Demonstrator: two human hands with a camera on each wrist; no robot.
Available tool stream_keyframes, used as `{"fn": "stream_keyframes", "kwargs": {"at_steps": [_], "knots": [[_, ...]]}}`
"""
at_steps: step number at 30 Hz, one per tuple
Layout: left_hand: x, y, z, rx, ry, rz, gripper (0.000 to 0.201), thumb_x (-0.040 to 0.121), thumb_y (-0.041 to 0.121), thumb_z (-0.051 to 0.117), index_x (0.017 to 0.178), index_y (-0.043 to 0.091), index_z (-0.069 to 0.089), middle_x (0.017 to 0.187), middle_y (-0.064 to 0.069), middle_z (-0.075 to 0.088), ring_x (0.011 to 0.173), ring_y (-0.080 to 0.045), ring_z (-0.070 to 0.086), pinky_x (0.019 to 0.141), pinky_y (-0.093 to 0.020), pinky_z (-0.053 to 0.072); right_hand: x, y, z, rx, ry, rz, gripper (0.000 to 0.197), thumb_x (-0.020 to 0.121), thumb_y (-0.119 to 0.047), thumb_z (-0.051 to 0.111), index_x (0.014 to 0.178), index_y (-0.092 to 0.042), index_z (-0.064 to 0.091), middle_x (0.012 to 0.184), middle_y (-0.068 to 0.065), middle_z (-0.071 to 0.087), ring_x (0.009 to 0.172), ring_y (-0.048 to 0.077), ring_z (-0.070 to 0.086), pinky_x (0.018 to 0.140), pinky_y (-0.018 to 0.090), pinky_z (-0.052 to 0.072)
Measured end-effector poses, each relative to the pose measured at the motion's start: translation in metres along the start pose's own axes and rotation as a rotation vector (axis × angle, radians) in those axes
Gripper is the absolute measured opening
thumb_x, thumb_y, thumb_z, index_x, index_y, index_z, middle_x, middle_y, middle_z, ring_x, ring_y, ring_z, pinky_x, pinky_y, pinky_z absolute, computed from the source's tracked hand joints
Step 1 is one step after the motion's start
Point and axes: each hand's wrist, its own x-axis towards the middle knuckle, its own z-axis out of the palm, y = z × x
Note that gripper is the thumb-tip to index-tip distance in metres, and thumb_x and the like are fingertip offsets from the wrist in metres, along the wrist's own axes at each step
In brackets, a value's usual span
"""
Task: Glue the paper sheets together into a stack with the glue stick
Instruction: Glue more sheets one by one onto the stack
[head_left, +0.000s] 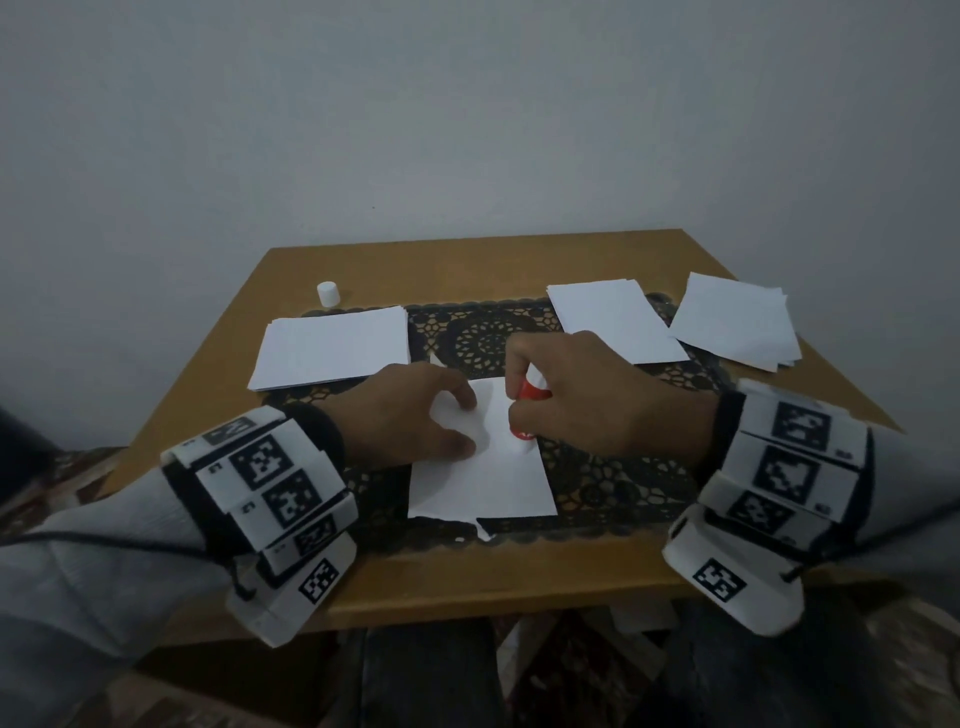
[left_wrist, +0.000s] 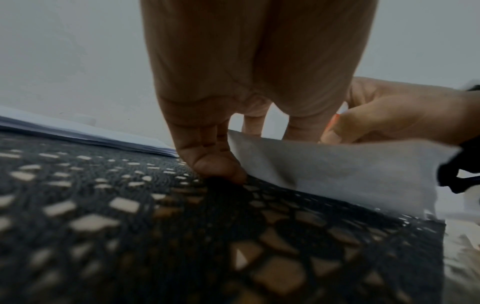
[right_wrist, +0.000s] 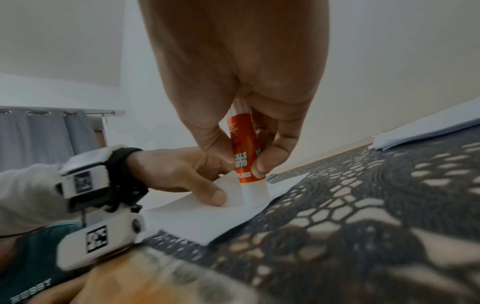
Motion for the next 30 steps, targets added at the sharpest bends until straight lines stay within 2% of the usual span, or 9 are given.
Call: {"fn": "stream_keyframes", "kwargs": {"at_steps": [7,10,12,14,17,20,23,26,30], "knots": [[0.005,-0.004,-0.003,-0.085,0.216,0.093,0.03,0.087,0.027,0.066,0.117,0.027,0.062,0.13,0.008,0.055,0.107,-0.008,0.048,0.09,-0.021,0.038,-0.027,-0.012,-0.001,0.005,-0.094,-0.008,0.015,0.085,-0.029,0.067,0.092,-0.028,0.054,0.092,-0.011,0.057,0.085,0.014,0.057,0.077,0.029,0.055],[0.011,-0.004,-0.014,-0.248,0.326,0.235,0.021,0.085,0.014,0.068,0.104,0.024,0.07,0.114,0.01,0.065,0.103,-0.008,0.057,0.094,-0.034,0.048,-0.03,-0.012,-0.001,0.026,-0.137,-0.008,0.013,0.085,-0.031,0.067,0.089,-0.03,0.054,0.092,-0.015,0.056,0.086,0.012,0.055,0.076,0.023,0.051],[0.013,0.0,-0.024,-0.319,0.326,0.317,0.02,0.084,0.006,0.068,0.095,0.021,0.073,0.101,0.011,0.069,0.094,-0.005,0.062,0.083,-0.03,0.052,-0.03,-0.01,-0.003,0.043,-0.171,0.001,0.013,0.087,-0.031,0.066,0.086,-0.032,0.053,0.091,-0.018,0.054,0.087,0.01,0.054,0.076,0.017,0.048],[0.012,0.005,-0.036,-0.305,0.263,0.346,0.023,0.082,0.001,0.068,0.091,0.022,0.075,0.094,0.016,0.07,0.088,-0.001,0.063,0.077,-0.02,0.049,-0.027,-0.005,-0.007,0.099,-0.218,0.016,0.012,0.087,-0.027,0.067,0.085,-0.03,0.055,0.09,-0.016,0.057,0.083,0.01,0.058,0.073,0.017,0.05],[0.005,0.01,-0.054,-0.261,0.012,0.314,0.029,0.082,-0.003,0.067,0.097,0.02,0.075,0.099,0.012,0.073,0.091,-0.005,0.067,0.079,-0.019,0.052,-0.019,0.008,-0.018,0.282,-0.228,0.023,0.005,0.088,-0.014,0.065,0.085,-0.012,0.06,0.082,0.001,0.069,0.069,0.018,0.069,0.063,0.029,0.058],[-0.006,0.01,-0.062,-0.25,-0.251,0.24,0.036,0.085,-0.007,0.062,0.106,0.019,0.073,0.101,0.01,0.073,0.091,-0.012,0.069,0.079,-0.025,0.057,-0.009,0.021,-0.037,0.374,-0.086,0.076,0.008,0.089,-0.007,0.062,0.087,0.001,0.06,0.075,0.012,0.072,0.059,0.021,0.068,0.053,0.03,0.056],[-0.007,0.003,-0.057,-0.226,-0.332,0.172,0.041,0.085,-0.002,0.062,0.107,0.03,0.073,0.106,0.015,0.071,0.098,-0.011,0.067,0.085,-0.028,0.055,0.001,0.03,-0.052,0.371,0.064,0.104,0.007,0.088,-0.007,0.062,0.085,-0.001,0.06,0.072,0.012,0.072,0.056,0.02,0.068,0.052,0.028,0.057],[-0.001,-0.004,-0.042,-0.088,-0.18,0.106,0.037,0.077,0.023,0.064,0.101,0.05,0.07,0.111,0.023,0.066,0.101,-0.008,0.063,0.094,-0.031,0.049,0.006,0.037,-0.056,0.335,0.192,0.122,0.007,0.087,-0.01,0.063,0.084,-0.005,0.059,0.074,0.012,0.072,0.056,0.02,0.069,0.052,0.027,0.058],[0.008,-0.011,-0.02,-0.195,0.045,0.055,0.034,0.08,0.009,0.07,0.106,0.031,0.072,0.118,0.011,0.061,0.107,-0.012,0.056,0.098,-0.027,0.043,0.006,0.038,-0.051,0.265,0.257,0.11,0.007,0.086,-0.015,0.066,0.084,-0.014,0.059,0.077,0.003,0.07,0.059,0.014,0.07,0.054,0.024,0.058]]}}
